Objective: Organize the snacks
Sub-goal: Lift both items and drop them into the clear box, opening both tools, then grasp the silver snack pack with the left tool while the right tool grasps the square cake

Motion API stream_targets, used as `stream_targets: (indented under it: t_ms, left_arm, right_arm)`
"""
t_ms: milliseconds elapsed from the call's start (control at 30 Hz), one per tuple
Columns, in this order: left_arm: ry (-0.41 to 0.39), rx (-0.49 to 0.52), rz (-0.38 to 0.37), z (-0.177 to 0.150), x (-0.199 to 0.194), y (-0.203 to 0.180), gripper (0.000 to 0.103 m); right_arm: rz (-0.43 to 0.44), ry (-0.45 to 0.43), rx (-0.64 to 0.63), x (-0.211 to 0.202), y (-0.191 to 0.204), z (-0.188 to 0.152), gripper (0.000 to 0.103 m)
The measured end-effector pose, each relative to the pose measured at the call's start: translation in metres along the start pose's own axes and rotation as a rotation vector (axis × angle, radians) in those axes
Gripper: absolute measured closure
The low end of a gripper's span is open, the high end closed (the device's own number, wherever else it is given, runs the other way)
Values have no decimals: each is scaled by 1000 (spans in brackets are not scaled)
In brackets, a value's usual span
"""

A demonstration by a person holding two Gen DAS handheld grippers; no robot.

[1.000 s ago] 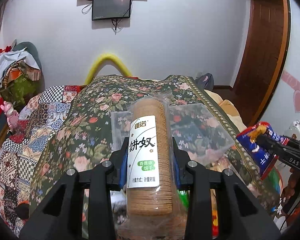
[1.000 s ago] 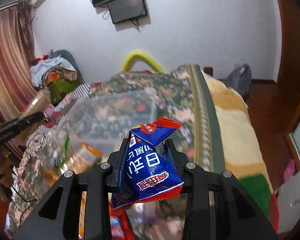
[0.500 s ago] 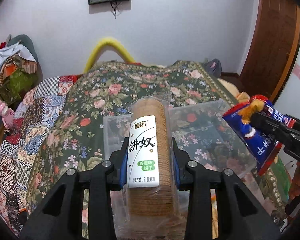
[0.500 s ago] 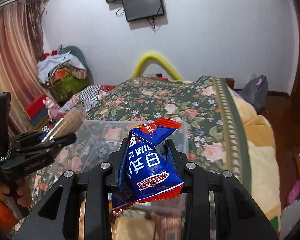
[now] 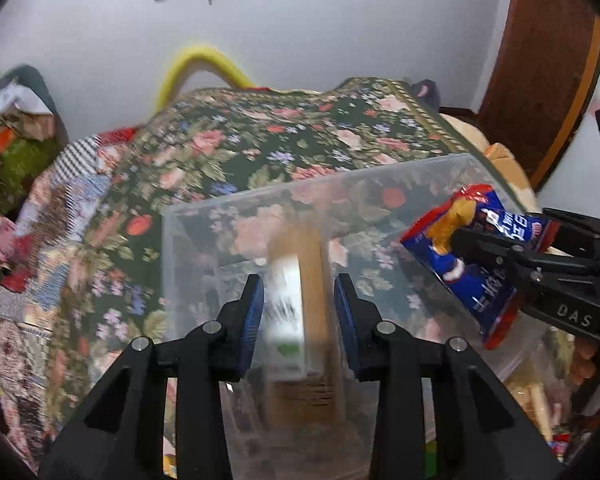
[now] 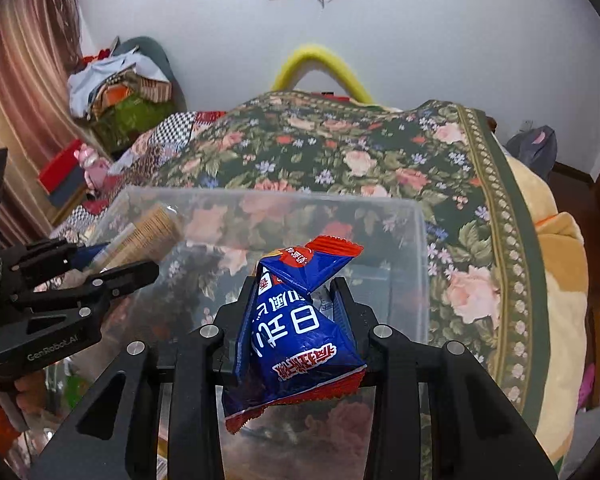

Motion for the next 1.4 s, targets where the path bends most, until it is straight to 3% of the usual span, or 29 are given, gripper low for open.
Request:
stream_targets:
  t_ms: [133, 367, 767, 1133, 1400]
  left_arm:
    - [-22, 28, 22, 3, -8, -2, 63]
    - [-89, 16, 42, 8, -40, 5, 57]
    - [-175, -44, 67, -13, -111, 32, 43]
    - [-74, -83, 56, -78, -108, 47, 41]
    - [18, -153, -2, -126, -78, 44, 41]
  right_arm:
    - [-6, 21, -4, 2, 0, -5, 64]
    - [-3, -23, 2, -15, 3, 1, 55]
    - [27, -132, -19, -83, 17, -5, 55]
    - [6, -112, -8, -94, 7, -42, 53]
    - [-7, -17, 30, -75, -9, -79, 53]
Point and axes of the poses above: each gripper's, at about its wrist camera, not at the fingertips, and x roughly the way its jaws point, y to its left, z to its top, the point moved 7 cm from there along x, roughly the way its jaws point, and after that the axes turned 14 degrees about x, right-handed, at the moved point
